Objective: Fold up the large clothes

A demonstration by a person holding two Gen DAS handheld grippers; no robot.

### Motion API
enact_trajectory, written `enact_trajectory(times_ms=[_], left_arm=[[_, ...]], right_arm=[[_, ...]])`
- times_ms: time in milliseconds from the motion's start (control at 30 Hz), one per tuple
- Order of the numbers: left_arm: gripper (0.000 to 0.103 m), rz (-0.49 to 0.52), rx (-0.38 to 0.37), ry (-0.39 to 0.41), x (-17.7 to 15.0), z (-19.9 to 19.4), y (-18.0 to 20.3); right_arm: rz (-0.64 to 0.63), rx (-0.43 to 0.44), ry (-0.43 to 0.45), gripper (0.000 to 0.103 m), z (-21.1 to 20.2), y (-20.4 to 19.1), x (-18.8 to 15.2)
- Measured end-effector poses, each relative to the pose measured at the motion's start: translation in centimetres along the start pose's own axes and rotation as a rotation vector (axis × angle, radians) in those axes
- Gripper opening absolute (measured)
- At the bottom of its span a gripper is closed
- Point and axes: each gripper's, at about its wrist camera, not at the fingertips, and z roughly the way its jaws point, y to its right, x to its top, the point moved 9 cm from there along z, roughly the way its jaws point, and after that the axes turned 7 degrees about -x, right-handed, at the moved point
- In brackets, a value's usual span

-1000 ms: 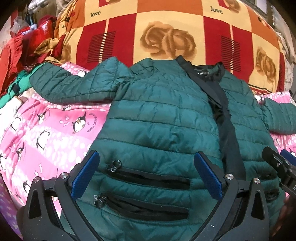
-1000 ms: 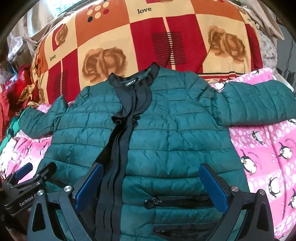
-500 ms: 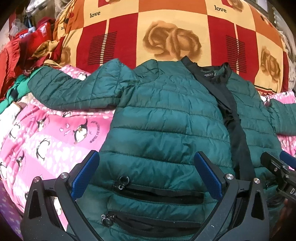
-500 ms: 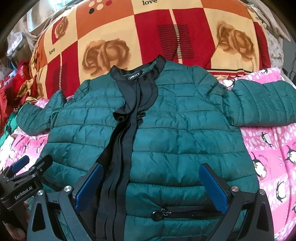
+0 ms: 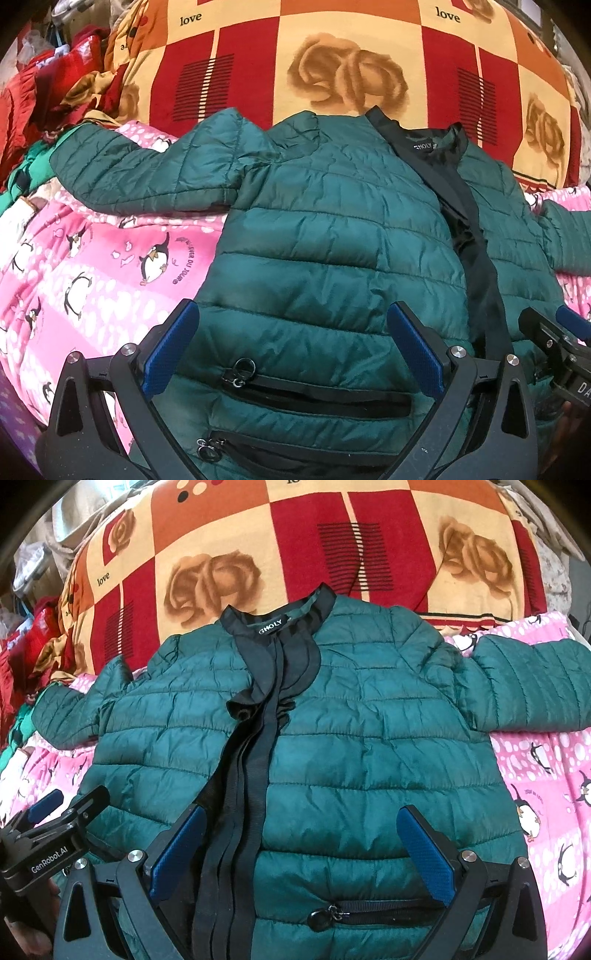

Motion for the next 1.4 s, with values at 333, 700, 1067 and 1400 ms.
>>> enact_trajectory(times_ms=[333, 700, 1067, 1400], left_arm=[[0.102, -0.002, 0.006, -0.006, -0.1, 0.0, -0.2], [0.102, 0.002, 0.022, 0.011, 0.6, -0.3, -0.5], [0.102, 0.008, 0.042, 0.016, 1.6, 0.2, -1.3], [0.102, 0.008, 0.064, 0.011, 2.7, 1.5, -2.4]], right_arm=[[0.005, -0.006, -0.005, 0.103, 0.1, 0.2, 0.2], [-0.005, -0.011, -0.001, 0.103, 0.6, 0.1, 0.6], [-0.021, -0.015, -0.002, 0.103, 1.7, -0.7, 1.5], [-0.023, -0.007, -0.004, 0.103, 3.3, -1.7, 2.6]])
